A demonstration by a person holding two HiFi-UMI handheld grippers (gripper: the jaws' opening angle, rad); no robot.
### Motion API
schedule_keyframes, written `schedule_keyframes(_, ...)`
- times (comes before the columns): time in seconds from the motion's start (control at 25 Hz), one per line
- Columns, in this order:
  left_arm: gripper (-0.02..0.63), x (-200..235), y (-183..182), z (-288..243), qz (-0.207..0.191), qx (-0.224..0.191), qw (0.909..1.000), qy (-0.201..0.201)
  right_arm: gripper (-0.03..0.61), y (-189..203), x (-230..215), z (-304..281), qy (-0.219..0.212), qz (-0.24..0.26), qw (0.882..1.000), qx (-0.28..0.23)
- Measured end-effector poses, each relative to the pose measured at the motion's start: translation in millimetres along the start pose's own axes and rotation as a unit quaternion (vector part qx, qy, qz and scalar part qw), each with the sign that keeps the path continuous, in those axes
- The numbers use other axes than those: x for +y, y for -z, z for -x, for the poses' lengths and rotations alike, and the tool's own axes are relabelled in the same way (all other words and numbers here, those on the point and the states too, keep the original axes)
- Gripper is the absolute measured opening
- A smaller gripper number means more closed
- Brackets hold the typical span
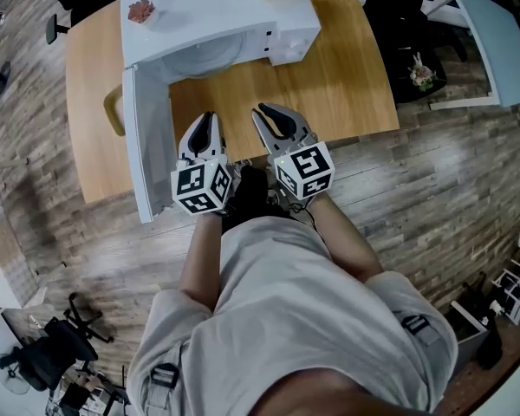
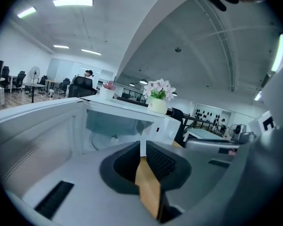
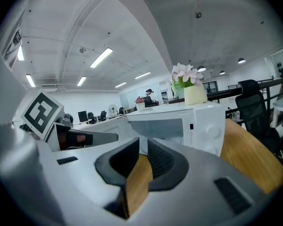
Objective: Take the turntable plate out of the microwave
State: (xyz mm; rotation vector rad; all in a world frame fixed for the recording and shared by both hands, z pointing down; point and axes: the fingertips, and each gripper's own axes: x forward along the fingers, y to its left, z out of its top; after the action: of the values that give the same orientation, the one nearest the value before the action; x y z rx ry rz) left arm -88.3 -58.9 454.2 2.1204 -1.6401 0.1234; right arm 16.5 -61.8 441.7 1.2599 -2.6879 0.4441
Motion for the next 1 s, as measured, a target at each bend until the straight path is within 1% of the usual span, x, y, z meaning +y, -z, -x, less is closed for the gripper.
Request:
schedule_keyframes(0.2, 0.051, 28.4, 7.9, -43.1, 0.056, 0.03, 0.9979, 0.013, 0.064, 10.0, -19.2, -42.9, 0.009, -0.004, 0.999, 0.033)
schedule_keyframes(0.36, 0.051, 49.9, 21.3, -67.4, 0.077, 0.05, 0.9957, 0.014, 0.067, 24.8, -28.6, -71.6, 0.013, -0.015, 0.998, 0.056)
schedule_keyframes(0.48, 0.051, 62.3, 35.1, -83.3, 0.105, 0.063, 0.9924, 0.017, 0.069, 40.5, -34.3, -91.3, 0.013, -0.03, 0.997, 0.071)
schedule_keyframes(0.64, 0.051, 74.4, 58.6, -97.7, 0.138, 0.087, 0.9865, 0.013, 0.075, 62.4, -38.8, -113.5, 0.011, -0.024, 0.995, 0.095)
schedule_keyframes(0.68, 0.051, 76.7, 63.0, -101.1, 0.143, 0.091, 0.9854, 0.012, 0.077, 67.2, -40.5, -118.5, 0.01, -0.029, 0.995, 0.099)
schedule_keyframes(0.88, 0.051, 92.4, 74.6, -120.8, 0.155, 0.098, 0.983, -0.003, 0.08, 86.0, -54.5, -143.7, 0.01, -0.073, 0.991, 0.114)
schedule_keyframes(1.0, 0.052, 100.0, 81.5, -131.7, 0.181, 0.101, 0.9782, -0.012, 0.085, 95.3, -63.8, -155.4, 0.005, -0.126, 0.985, 0.12)
